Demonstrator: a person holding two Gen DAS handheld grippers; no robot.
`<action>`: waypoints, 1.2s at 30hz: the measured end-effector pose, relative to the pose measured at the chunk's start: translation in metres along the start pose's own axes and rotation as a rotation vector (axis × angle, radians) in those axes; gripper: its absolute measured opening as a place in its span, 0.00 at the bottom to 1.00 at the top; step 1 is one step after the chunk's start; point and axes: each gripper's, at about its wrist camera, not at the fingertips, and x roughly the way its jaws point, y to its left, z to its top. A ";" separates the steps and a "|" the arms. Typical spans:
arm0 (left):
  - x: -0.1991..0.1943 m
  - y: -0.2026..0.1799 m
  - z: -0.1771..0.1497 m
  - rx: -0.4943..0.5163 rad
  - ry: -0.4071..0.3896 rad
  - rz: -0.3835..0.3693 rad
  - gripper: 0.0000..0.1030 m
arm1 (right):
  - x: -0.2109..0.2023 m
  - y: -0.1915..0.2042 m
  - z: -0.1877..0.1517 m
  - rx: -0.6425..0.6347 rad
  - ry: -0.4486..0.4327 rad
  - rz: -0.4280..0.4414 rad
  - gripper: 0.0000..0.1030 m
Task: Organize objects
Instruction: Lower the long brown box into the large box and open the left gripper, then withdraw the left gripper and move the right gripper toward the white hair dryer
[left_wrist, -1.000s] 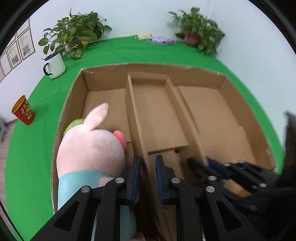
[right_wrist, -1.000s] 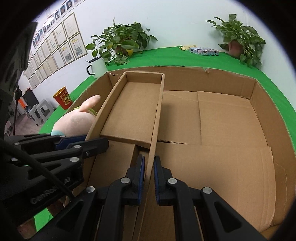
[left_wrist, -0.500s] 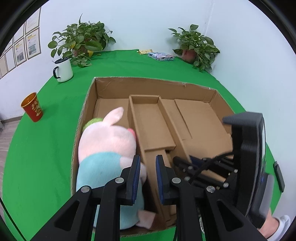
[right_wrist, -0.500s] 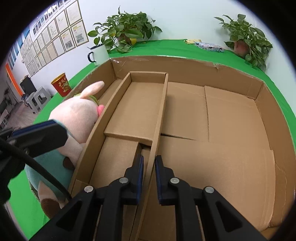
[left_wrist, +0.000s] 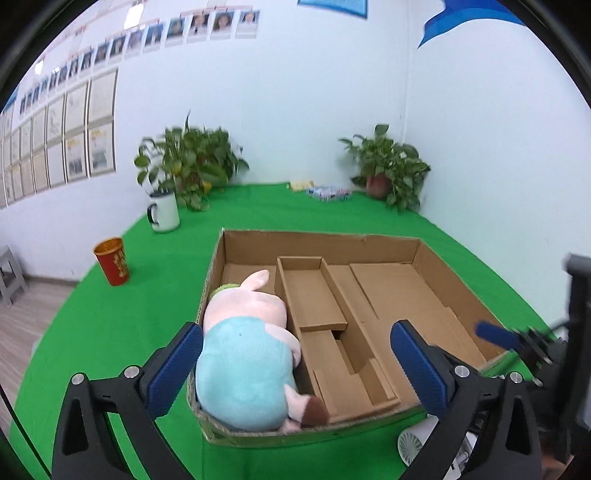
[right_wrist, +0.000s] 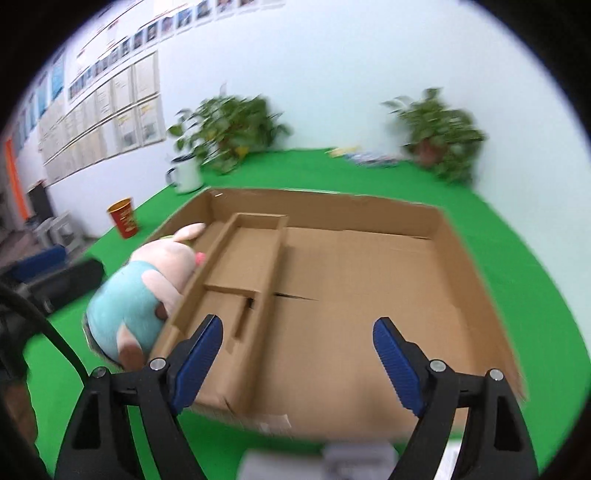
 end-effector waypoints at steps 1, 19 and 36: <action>-0.006 -0.004 -0.004 0.006 -0.013 0.004 0.99 | -0.007 -0.004 -0.007 0.016 -0.001 -0.002 0.82; -0.035 -0.069 -0.073 0.031 0.001 -0.043 0.91 | -0.052 -0.030 -0.074 0.024 0.033 -0.026 0.80; -0.036 -0.057 -0.077 -0.066 -0.007 -0.002 0.98 | -0.072 -0.034 -0.094 0.017 -0.062 0.059 0.96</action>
